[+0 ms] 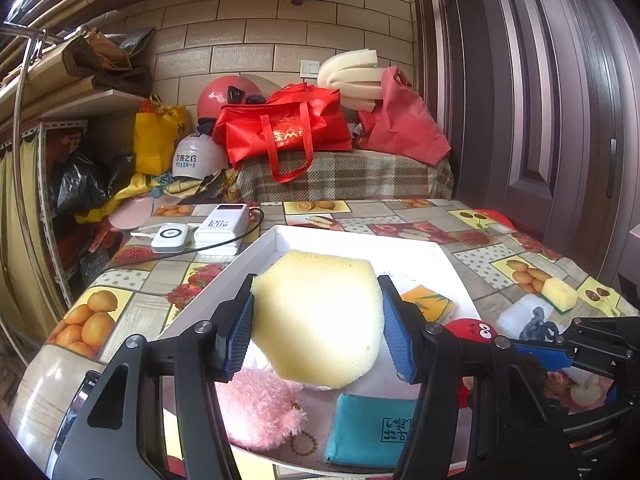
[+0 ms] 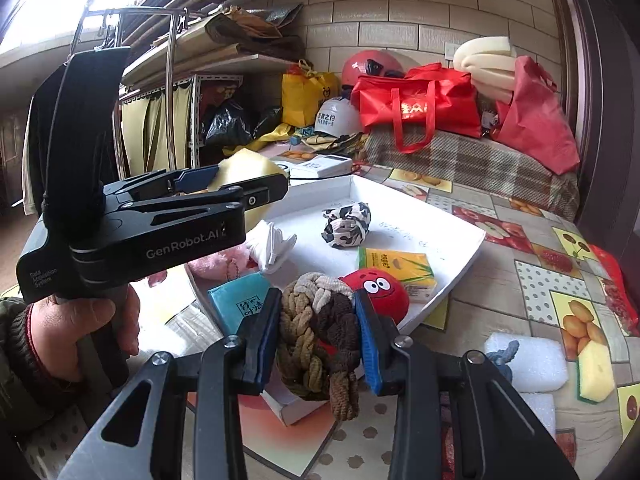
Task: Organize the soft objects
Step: 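Carry the yellow sponge and braided rope into the box and release both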
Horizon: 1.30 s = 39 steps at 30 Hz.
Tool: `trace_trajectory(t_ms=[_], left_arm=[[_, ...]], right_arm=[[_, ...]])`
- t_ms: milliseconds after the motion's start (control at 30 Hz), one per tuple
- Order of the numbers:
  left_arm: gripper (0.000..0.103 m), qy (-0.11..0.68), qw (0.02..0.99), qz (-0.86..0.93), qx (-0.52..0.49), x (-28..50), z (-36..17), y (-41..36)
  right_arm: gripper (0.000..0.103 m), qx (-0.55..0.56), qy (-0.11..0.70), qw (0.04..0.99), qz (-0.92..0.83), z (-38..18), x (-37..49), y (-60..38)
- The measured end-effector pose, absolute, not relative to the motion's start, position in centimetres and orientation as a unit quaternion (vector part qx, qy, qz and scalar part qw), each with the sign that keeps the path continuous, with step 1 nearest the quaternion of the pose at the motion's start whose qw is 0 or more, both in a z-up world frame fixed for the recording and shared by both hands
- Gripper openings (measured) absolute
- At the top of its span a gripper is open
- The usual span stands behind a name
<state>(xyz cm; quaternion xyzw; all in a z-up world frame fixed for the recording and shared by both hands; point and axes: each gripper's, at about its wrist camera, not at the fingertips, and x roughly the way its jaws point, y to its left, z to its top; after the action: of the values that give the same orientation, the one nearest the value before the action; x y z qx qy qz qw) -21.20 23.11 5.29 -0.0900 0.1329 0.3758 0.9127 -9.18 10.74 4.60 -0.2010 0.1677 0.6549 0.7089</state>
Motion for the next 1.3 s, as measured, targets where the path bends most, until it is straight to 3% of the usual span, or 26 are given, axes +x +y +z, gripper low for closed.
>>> trace_trajectory(t_ms=[333, 633, 833, 1200, 1233, 1300], left_arm=[[0.058, 0.127, 0.910, 0.381, -0.109, -21.7, 5.3, 23.8], [0.058, 0.104, 0.893, 0.402, -0.171, -23.2, 5.0, 26.1], [0.058, 0.107, 0.893, 0.410, -0.151, -21.4, 5.2, 26.4], [0.067, 0.122, 0.877, 0.442, -0.141, -20.1, 5.2, 27.1], [0.069, 0.119, 0.876, 0.445, -0.145, -20.3, 5.1, 27.1], [0.083, 0.107, 0.871, 0.456, -0.149, -20.8, 5.1, 27.1]], right_arm=[[0.035, -0.200, 0.150, 0.737, 0.628, 4.8, -8.9, 15.7], [0.035, -0.099, 0.175, 0.745, 0.636, 5.5, -6.6, 14.1], [0.035, -0.143, 0.142, 0.726, 0.658, 5.6, -9.6, 14.8], [0.038, -0.151, 0.174, 0.733, 0.640, 5.1, -8.7, 15.8], [0.038, -0.153, 0.174, 0.733, 0.640, 5.1, -8.8, 15.8], [0.060, -0.157, 0.171, 0.737, 0.635, 5.1, -8.9, 15.8]])
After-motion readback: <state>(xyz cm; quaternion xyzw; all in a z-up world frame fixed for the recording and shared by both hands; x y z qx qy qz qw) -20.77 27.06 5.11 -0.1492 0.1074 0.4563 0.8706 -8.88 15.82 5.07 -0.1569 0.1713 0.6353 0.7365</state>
